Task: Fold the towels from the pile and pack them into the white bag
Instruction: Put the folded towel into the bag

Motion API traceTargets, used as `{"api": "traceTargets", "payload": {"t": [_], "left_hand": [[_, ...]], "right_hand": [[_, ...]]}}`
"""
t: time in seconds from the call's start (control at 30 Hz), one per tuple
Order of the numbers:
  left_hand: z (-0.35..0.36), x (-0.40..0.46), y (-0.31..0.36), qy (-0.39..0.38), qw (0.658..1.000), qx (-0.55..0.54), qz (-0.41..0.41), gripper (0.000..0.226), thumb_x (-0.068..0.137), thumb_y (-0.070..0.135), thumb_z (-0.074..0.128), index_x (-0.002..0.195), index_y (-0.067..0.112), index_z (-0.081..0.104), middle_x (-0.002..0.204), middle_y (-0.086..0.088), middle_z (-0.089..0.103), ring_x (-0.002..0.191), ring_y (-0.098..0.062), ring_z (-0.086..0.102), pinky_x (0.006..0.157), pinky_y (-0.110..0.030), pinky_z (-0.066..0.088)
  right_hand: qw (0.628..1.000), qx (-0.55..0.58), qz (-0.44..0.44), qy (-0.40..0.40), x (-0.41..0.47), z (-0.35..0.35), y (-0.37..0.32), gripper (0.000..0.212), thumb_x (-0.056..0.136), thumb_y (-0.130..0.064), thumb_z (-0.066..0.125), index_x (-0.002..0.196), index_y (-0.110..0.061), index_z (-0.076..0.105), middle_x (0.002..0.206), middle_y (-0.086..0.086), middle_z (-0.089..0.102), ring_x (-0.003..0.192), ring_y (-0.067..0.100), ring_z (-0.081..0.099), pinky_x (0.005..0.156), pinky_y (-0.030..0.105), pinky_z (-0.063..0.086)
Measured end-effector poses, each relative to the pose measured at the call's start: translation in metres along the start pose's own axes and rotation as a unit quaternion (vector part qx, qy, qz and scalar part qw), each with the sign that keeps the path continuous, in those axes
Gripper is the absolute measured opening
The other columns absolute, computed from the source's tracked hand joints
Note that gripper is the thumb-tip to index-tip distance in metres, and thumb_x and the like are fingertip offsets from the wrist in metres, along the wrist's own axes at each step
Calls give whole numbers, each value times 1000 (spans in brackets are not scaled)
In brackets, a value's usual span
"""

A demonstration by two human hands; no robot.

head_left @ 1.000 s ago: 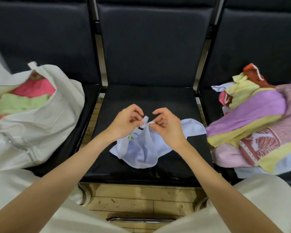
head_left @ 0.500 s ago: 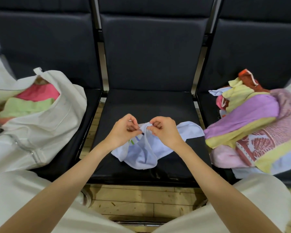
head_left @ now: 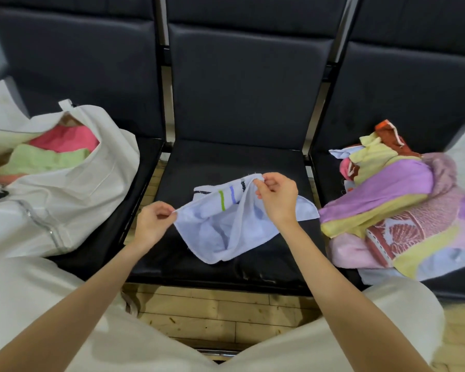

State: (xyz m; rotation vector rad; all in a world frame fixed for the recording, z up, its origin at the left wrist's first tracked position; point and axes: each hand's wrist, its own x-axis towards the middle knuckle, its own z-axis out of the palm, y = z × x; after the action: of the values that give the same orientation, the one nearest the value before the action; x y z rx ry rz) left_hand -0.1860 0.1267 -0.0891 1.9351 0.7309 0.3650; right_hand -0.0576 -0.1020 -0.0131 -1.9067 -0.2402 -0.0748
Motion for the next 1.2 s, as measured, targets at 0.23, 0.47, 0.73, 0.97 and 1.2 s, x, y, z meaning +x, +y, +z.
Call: {"api": "traceTargets", "payload": {"t": [0.23, 0.47, 0.73, 0.97, 1.2], "left_hand": [[15, -3, -16, -1, 994, 53, -98, 15, 77, 3, 70, 70, 14, 64, 70, -5, 66, 65, -24, 65, 73, -43, 59], [36, -14, -10, 13, 965, -22, -260, 7, 84, 4, 66, 82, -2, 63, 75, -20, 69, 62, -28, 69, 65, -38, 61], [12, 15, 84, 121, 925, -283, -221, 20, 87, -11, 55, 105, -8, 62, 107, -26, 64, 86, -33, 67, 68, -31, 56], [-34, 15, 192, 236, 947, -177, 124, 14, 90, 16, 52, 90, 16, 66, 86, 2, 68, 82, -12, 65, 74, -23, 53], [-83, 28, 193, 211, 968, -82, 110, 16, 89, 8, 59, 84, 17, 71, 68, 2, 65, 74, -22, 68, 79, -40, 58]], "right_hand": [[997, 33, 18, 71, 3, -18, 6, 8, 86, -10, 68, 84, -15, 62, 69, 3, 64, 63, 15, 64, 66, 22, 54], [989, 64, 55, 125, 6, -39, 15, 7, 86, -9, 67, 87, -11, 61, 79, 15, 67, 62, 13, 64, 56, 8, 48], [974, 93, 66, 195, 13, -66, 8, 5, 89, -11, 65, 91, -11, 61, 79, 11, 68, 55, -4, 62, 58, 4, 46], [964, 123, 9, 238, 21, -78, -33, 5, 91, -16, 62, 93, -14, 59, 82, 8, 67, 68, 8, 63, 65, 9, 50], [976, 82, -28, 199, 17, -84, -59, 7, 91, -17, 62, 95, -14, 58, 83, 6, 64, 75, 17, 63, 62, 11, 48]]}}
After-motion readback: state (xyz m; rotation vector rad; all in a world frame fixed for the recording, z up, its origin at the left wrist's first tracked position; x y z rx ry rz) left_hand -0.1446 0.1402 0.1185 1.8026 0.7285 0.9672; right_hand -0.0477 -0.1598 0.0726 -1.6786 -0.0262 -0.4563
